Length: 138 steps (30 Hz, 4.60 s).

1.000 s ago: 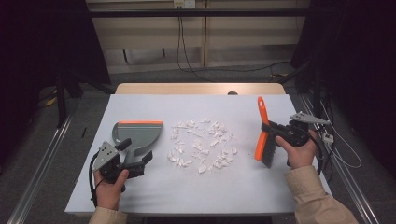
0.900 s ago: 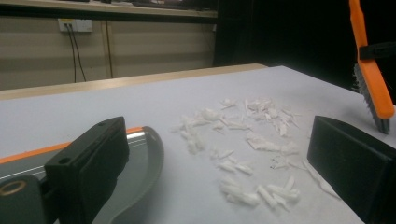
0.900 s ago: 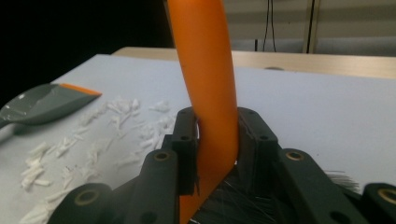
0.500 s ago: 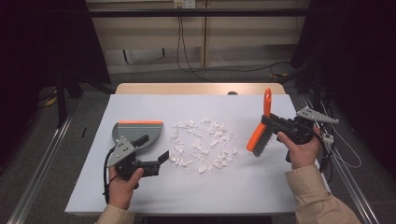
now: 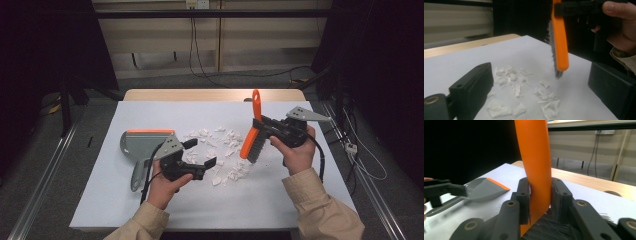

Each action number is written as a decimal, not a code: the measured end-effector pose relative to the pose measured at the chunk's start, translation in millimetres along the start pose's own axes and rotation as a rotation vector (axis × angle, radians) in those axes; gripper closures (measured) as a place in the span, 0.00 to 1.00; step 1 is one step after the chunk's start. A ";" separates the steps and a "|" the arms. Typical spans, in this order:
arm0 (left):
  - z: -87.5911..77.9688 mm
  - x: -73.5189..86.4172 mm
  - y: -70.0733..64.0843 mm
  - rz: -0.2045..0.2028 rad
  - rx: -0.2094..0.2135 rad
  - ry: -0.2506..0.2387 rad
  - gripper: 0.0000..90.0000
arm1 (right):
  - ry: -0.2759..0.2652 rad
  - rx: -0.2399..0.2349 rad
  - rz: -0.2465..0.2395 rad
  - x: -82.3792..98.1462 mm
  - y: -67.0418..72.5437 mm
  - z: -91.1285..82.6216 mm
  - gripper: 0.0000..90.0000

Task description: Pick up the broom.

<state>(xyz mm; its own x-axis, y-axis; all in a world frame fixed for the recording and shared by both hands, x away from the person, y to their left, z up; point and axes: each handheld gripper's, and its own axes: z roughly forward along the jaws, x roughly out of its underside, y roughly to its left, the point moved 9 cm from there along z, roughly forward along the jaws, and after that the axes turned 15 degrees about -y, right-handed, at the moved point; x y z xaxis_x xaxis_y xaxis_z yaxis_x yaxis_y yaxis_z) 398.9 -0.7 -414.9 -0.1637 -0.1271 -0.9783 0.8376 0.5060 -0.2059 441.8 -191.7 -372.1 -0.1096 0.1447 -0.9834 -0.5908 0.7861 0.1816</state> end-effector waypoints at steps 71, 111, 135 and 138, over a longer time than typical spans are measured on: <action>14.9 9.4 6.1 0.110 -0.251 0.023 0.69 | 0.126 0.118 0.299 46.0 90.9 89.0 0.62; -30.4 -11.0 48.0 0.042 -0.224 -0.027 0.14 | 0.146 0.118 0.229 30.6 0.7 12.8 0.77; -93.0 -18.1 79.1 0.037 -0.238 -0.065 0.05 | 0.190 0.189 0.198 32.8 -33.7 -24.7 0.77; -102.4 -17.9 82.6 0.026 -0.233 -0.077 0.05 | 0.197 0.198 0.211 35.4 -36.2 -28.9 0.77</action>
<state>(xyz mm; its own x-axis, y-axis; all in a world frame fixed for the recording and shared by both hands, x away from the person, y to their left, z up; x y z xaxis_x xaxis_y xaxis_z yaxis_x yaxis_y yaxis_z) 417.7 130.7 -416.8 -0.0958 -0.1716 -0.9805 0.6966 0.6920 -0.1892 436.1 -232.5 -413.4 -0.3765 0.2128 -0.9017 -0.3747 0.8552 0.3582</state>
